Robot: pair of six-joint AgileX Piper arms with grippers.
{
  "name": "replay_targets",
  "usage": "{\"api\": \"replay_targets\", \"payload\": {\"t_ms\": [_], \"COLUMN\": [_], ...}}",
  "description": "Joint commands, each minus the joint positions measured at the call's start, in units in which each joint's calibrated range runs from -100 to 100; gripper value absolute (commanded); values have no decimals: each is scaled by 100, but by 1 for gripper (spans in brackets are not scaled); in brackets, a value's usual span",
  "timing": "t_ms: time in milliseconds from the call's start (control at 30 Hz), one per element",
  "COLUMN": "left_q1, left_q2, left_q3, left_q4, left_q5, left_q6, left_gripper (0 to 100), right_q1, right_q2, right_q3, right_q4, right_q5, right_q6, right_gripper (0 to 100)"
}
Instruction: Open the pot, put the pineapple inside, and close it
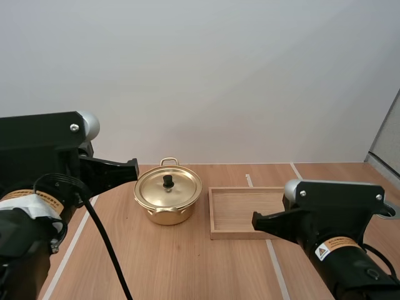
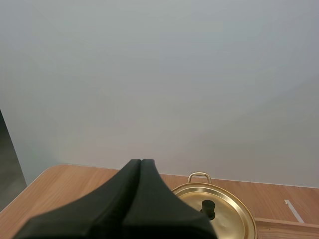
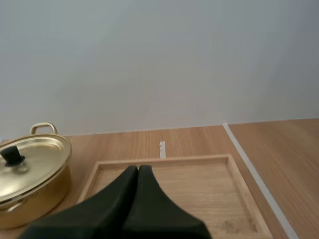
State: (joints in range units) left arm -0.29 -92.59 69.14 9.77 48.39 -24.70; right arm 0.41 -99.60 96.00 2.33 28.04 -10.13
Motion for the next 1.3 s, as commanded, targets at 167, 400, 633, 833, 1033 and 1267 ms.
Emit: {"api": "replay_targets", "payload": {"t_ms": [167, 400, 633, 833, 1033, 1267], "left_q1": [-12, -12, -12, -12, -12, -12], "left_q2": [-22, -22, -22, -22, -22, -22], "left_q3": [28, 28, 28, 28, 28, 28], "left_q4": [24, 24, 24, 24, 24, -1], "left_q5": [-130, -130, -130, -130, -130, -149], "left_q6": [-44, -44, -44, -44, -44, -44], "left_gripper": [0, 0, 0, 0, 0, 0], "right_q1": [7, 7, 7, 7, 7, 7], "right_q2": [-40, -40, -40, -40, -40, -40], "right_q3": [238, 400, 400, 400, 400, 400], "right_q4": [-426, -233, -156, -156, -156, -156], "right_q5": [599, 338, 309, 309, 309, 309], "right_q6": [41, 41, 41, 41, 41, 41], "right_gripper": [0, 0, 0, 0, 0, 0]}}
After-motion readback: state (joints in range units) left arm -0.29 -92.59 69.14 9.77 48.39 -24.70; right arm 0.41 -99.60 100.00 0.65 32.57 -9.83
